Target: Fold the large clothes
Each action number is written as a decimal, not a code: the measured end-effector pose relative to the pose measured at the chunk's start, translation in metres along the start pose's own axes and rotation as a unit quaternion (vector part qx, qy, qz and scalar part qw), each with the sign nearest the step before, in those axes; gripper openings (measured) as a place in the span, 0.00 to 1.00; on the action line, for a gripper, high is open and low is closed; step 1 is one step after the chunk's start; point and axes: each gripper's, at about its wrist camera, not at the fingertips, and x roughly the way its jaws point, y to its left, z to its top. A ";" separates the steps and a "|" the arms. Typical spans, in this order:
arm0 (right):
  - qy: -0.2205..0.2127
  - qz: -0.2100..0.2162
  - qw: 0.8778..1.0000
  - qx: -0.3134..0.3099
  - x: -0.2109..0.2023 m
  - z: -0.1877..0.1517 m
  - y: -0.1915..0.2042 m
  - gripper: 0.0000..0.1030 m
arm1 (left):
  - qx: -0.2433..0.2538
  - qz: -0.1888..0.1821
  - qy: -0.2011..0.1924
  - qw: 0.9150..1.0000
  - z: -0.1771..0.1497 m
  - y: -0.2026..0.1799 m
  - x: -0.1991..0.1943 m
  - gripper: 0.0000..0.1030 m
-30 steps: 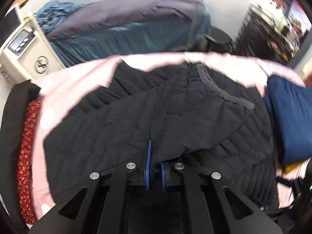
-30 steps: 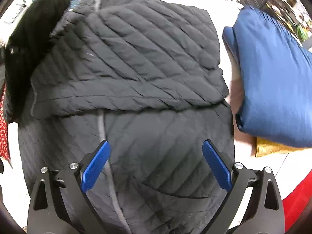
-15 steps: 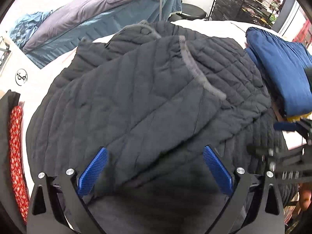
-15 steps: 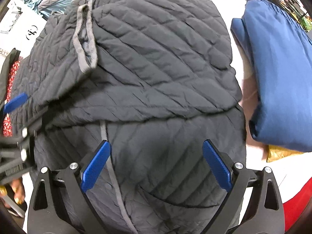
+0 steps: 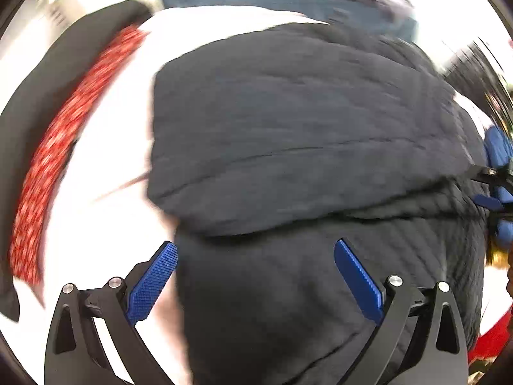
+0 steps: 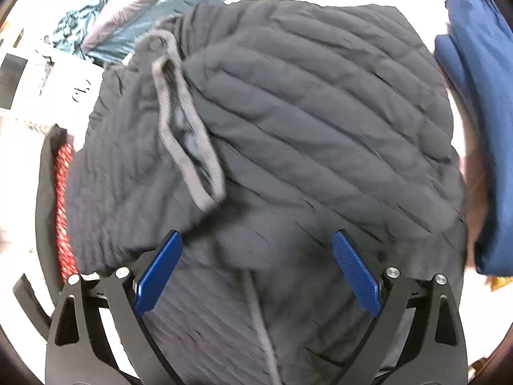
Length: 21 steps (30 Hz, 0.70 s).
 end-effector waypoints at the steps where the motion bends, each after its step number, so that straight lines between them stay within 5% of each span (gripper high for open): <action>1: -0.004 0.015 1.000 0.002 0.000 0.005 0.004 0.86 | -0.020 0.005 -0.002 1.000 0.000 0.015 -0.002 0.94; 5: 0.006 0.039 0.999 -0.007 0.013 0.010 0.036 0.65 | -0.065 0.024 -0.007 0.998 0.003 0.049 -0.002 0.94; 7: 0.016 0.044 0.999 -0.019 0.020 0.012 0.047 0.33 | -0.083 0.026 -0.004 0.996 0.007 0.060 0.001 0.94; 9: 0.019 0.053 0.998 -0.028 0.019 0.012 0.057 0.13 | -0.089 0.033 -0.005 0.995 0.011 0.065 0.001 0.94; 15: -0.066 0.060 0.994 -0.059 -0.030 0.003 0.072 0.06 | -0.094 0.039 -0.018 0.995 0.029 0.065 -0.002 0.95; 18: -0.090 -0.010 0.993 -0.080 -0.044 -0.012 0.061 0.06 | -0.087 0.060 -0.022 0.994 0.030 0.060 -0.003 0.94; 21: -0.049 -0.038 0.998 -0.034 -0.027 -0.021 0.021 0.06 | -0.093 0.054 -0.021 0.994 0.030 0.059 -0.004 0.94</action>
